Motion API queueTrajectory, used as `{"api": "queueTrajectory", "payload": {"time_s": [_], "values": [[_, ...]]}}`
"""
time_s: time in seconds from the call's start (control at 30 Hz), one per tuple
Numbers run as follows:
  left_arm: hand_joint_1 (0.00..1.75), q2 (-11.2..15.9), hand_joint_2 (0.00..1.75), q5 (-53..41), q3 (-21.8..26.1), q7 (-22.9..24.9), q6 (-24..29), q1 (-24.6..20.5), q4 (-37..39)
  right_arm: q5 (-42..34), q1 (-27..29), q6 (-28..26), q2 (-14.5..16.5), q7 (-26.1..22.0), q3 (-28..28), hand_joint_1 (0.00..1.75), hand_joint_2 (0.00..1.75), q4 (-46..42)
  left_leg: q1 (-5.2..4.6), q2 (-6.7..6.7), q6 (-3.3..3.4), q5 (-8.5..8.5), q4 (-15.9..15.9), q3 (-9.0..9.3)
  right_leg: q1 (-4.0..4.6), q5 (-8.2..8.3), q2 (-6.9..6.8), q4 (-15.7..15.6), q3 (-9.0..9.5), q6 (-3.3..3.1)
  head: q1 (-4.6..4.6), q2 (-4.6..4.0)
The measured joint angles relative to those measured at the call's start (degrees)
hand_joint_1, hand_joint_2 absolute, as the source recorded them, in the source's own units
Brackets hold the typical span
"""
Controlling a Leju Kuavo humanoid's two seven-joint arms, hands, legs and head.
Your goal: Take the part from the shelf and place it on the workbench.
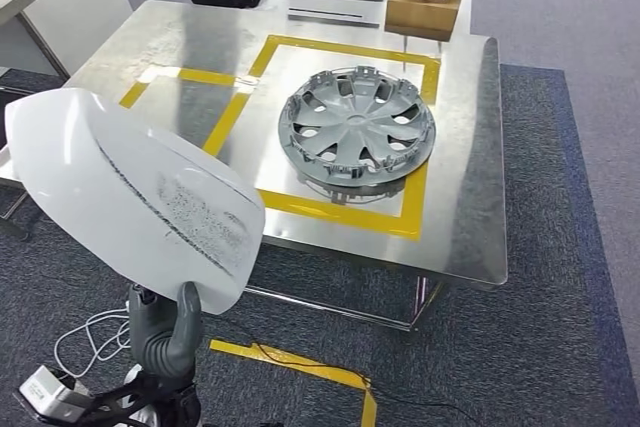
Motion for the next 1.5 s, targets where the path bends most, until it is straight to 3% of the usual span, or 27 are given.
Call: {"api": "queueTrajectory", "payload": {"time_s": [0.07, 0.1, 0.27, 0.33, 0.4, 0.43, 0.47, 0.5, 0.57, 0.63, 0.73, 0.8, 0.9, 0.93, 0.97, 1.0, 1.07, 1.13, 1.23, 1.3, 1.33, 1.43, 1.47, 1.5], "values": [[1.75, 0.0, 1.75, 0.3, 0.1, 0.1, 0.2, 0.0, 0.0, 0.0, 0.1, 0.0, 0.0, 0.0, 0.0, 0.00, 1.75, 0.0, -0.14, 0.00, 0.55, 4.39, -7.2, 2.72, 0.08, -0.93, 0.12, 0.0, 0.68, 0.45, 0.04, -0.01], [1.75, 0.0, 1.75, 0.4, 0.1, 0.1, 0.3, 0.0, 0.0, 0.0, 0.1, 0.0, 0.0, -0.1, 0.0, 0.00, 1.75, 0.0, -0.26, 0.01, 0.89, 5.19, -10.1, 3.94, 0.15, -1.33, 0.14, 0.0, 0.78, 0.73, 0.03, -0.01], [1.75, -0.2, 1.75, 0.9, 0.3, 0.4, 0.6, 0.1, 0.0, 0.0, -0.3, 0.0, 0.0, -0.1, 0.0, 0.00, 1.75, 0.0, -0.30, -0.19, 2.28, 4.25, -13.0, 5.28, 0.20, -2.62, -0.21, 0.2, 0.72, 2.07, 0.19, 0.00], [1.75, -0.3, 1.75, 1.0, 0.3, 0.5, 0.6, 0.1, 0.0, 0.0, -0.3, 0.0, 0.0, -0.1, 0.0, 0.00, 1.75, 0.0, -0.08, -0.08, 2.86, 4.14, -13.4, 5.61, 0.19, -5.38, -0.17, 5.3, -1.88, 2.43, 0.33, 0.00], [1.75, -0.3, 1.75, 1.0, 0.3, 0.6, 0.6, 0.1, 0.0, 0.0, -0.2, 0.0, 0.0, -0.1, 0.0, 0.00, 1.75, 0.0, -0.15, 0.00, 3.23, 3.92, -13.4, 5.65, 0.20, -8.34, -0.17, 13.1, -6.59, 2.58, 0.41, 0.00], [1.75, -0.3, 1.75, 1.0, 0.3, 0.6, 0.6, 0.1, 0.0, 0.0, -0.2, 0.0, 0.0, -0.1, 0.0, 0.00, 1.75, 0.0, -0.19, -0.01, 3.30, 3.82, -13.4, 5.72, 0.21, -8.59, -0.17, 15.5, -8.42, 2.61, 0.39, 0.00], [1.75, -0.3, 1.75, 1.1, 0.3, 0.6, 0.6, 0.1, 0.0, 0.0, -0.1, 0.0, 0.0, -0.1, 0.0, 0.00, 1.75, 0.0, -0.22, -0.06, 3.32, 3.71, -13.4, 5.85, 0.22, -7.53, -0.17, 15.8, -9.21, 2.59, 0.41, 0.00], [1.75, -0.3, 1.75, 1.1, 0.3, 0.6, 0.6, 0.1, 0.0, 0.0, 0.0, 0.0, 0.0, 0.0, 0.0, 0.00, 1.75, 0.0, -0.24, -0.12, 3.28, 3.57, -13.4, 6.08, 0.22, -5.44, -0.17, 13.9, -8.93, 2.51, 0.43, 0.00], [1.75, -0.3, 1.75, 1.1, 0.3, 0.7, 0.6, 0.1, 0.0, -0.1, 0.0, 0.0, -0.1, 0.0, 0.0, 0.00, 1.75, 0.0, -0.32, -0.22, 2.98, 3.23, -13.4, 6.64, 0.28, -0.64, -0.18, 6.4, -6.14, 2.17, 0.43, 0.00], [1.75, -0.3, 1.75, 1.1, 0.3, 0.8, 1.0, 0.1, 0.0, -0.1, -0.1, 0.0, -0.1, 0.0, 0.0, 0.00, 1.75, 0.0, -0.52, -0.24, 2.44, 2.93, -13.3, 6.93, 0.39, 1.35, -0.08, 1.5, -3.90, 1.77, 0.36, 0.00], [1.75, -0.3, 1.75, 1.1, 0.4, 1.0, 1.6, 0.1, 0.0, -0.2, -0.1, 0.0, -0.1, 0.1, 0.0, 0.00, 1.75, 0.0, -0.51, -0.24, 1.62, 2.89, -13.2, 7.01, 0.42, 1.62, 0.01, 0.7, -3.33, 1.06, 0.33, 0.00], [1.75, -0.3, 1.75, 1.1, 0.4, 1.0, 1.7, 0.0, 0.0, -0.2, 0.0, 0.0, -0.1, 0.1, 0.0, 0.00, 1.75, 0.0, -0.43, -0.20, 0.99, 1.38, -11.3, 6.32, 0.14, 1.91, -0.10, 0.3, -3.10, 0.47, 0.10, 0.00], [1.75, -0.3, 1.75, 1.1, 0.4, 1.2, 1.9, 0.1, 0.0, -0.2, -0.1, 0.0, -0.1, 0.1, 0.0, 0.00, 1.75, 0.0, -0.05, -0.12, 0.13, -3.88, -1.3, 1.96, -0.03, 1.93, -0.23, 0.2, -2.96, 0.08, -0.22, 0.00], [1.75, -0.3, 1.75, 1.2, 0.4, 1.3, 2.0, 0.2, 0.0, -0.2, 0.0, 0.0, -0.1, 0.1, -0.1, 0.00, 1.75, 0.0, 0.07, -0.11, -0.01, -4.78, 1.6, 0.65, -0.03, 1.89, -0.25, 0.2, -2.93, 0.05, -0.19, 0.00], [1.75, -0.2, 1.75, 1.2, 0.4, 1.4, 2.0, 0.2, 0.1, -0.2, 0.0, 0.0, -0.1, 0.1, -0.1, 0.00, 1.75, 0.0, 0.16, -0.10, -0.07, -4.58, 2.7, 0.17, -0.03, 1.83, -0.25, 0.2, -2.87, 0.05, -0.20, 0.00], [1.75, -0.2, 1.75, 1.2, 0.4, 1.5, 2.1, 0.2, 0.1, -0.2, 0.0, 0.0, -0.1, 0.1, -0.1, 0.00, 1.75, 0.0, 0.23, -0.09, -0.06, -3.24, 1.4, 0.79, -0.04, 1.77, -0.21, 0.2, -2.74, 0.11, -0.20, 0.00], [1.75, -0.2, 1.75, 1.2, 0.4, 1.6, 1.9, 0.2, 0.1, -0.1, 0.0, 0.0, -0.1, 0.1, -0.1, 0.00, 1.75, 0.0, 0.28, -0.07, 0.20, 0.77, -5.7, 4.25, -0.04, 1.52, -0.09, 0.2, -2.37, 0.37, -0.20, 0.00], [1.75, -0.1, 1.75, 1.3, 0.3, 1.6, 1.5, 0.2, 0.1, 0.0, 0.0, 0.0, -0.1, -0.1, -0.1, 0.00, 1.75, 0.0, 0.11, -0.06, 0.67, 2.59, -11.7, 7.08, 0.15, 1.26, -0.03, 0.3, -2.31, 0.84, -0.15, 0.00], [1.75, -0.1, 1.75, 1.5, 0.2, 1.6, 1.0, 0.2, 0.1, 0.0, -0.1, 0.0, -0.1, -0.1, -0.1, 0.00, 1.75, 0.0, -0.13, -0.12, 1.50, 2.32, -13.3, 7.52, 0.20, 1.20, -0.14, 0.1, -2.43, 1.76, -0.08, 0.00], [1.75, -0.1, 1.75, 1.6, 0.2, 1.6, 0.9, 0.1, 0.1, 0.1, -0.1, 0.0, -0.1, -0.1, -0.1, 0.00, 1.75, 0.0, 0.00, -0.04, 2.09, 2.46, -13.7, 7.71, 0.09, 0.14, -0.17, 1.4, -3.17, 2.35, 0.04, 0.00], [1.75, -0.1, 1.75, 1.6, 0.1, 1.6, 0.7, 0.1, 0.1, 0.1, -0.2, 0.0, -0.1, -0.1, -0.1, 0.00, 1.75, 0.0, 0.09, -0.02, 2.50, 2.31, -13.9, 7.81, 0.09, -1.11, -0.16, 3.7, -4.45, 2.54, 0.17, 0.00], [1.75, 0.0, 1.75, 1.0, -0.1, 1.2, 0.2, 0.0, 0.2, 0.1, -0.1, 0.1, -0.1, -0.2, -0.1, 0.00, 1.75, 0.0, -0.15, 0.04, 3.46, 1.46, -14.1, 8.20, 0.12, -4.92, -0.14, 15.2, -10.89, 2.66, 0.43, 0.00], [1.75, 0.0, 1.75, 0.8, -0.1, 1.2, 0.3, 0.1, 0.2, 0.0, 0.1, 0.1, -0.1, -0.2, -0.1, 0.00, 1.75, 0.0, -0.26, 0.10, 3.54, 1.42, -14.0, 8.53, 0.12, -4.85, -0.15, 17.2, -12.25, 2.62, 0.42, 0.00], [1.75, 0.0, 1.75, 0.6, -0.1, 1.3, 0.6, 0.1, 0.3, 0.0, 0.2, 0.1, -0.1, -0.2, -0.1, 0.00, 1.75, 0.0, -0.37, 0.12, 3.58, 1.37, -14.0, 8.92, 0.13, -3.75, -0.15, 17.1, -12.54, 2.53, 0.43, 0.00]]}}
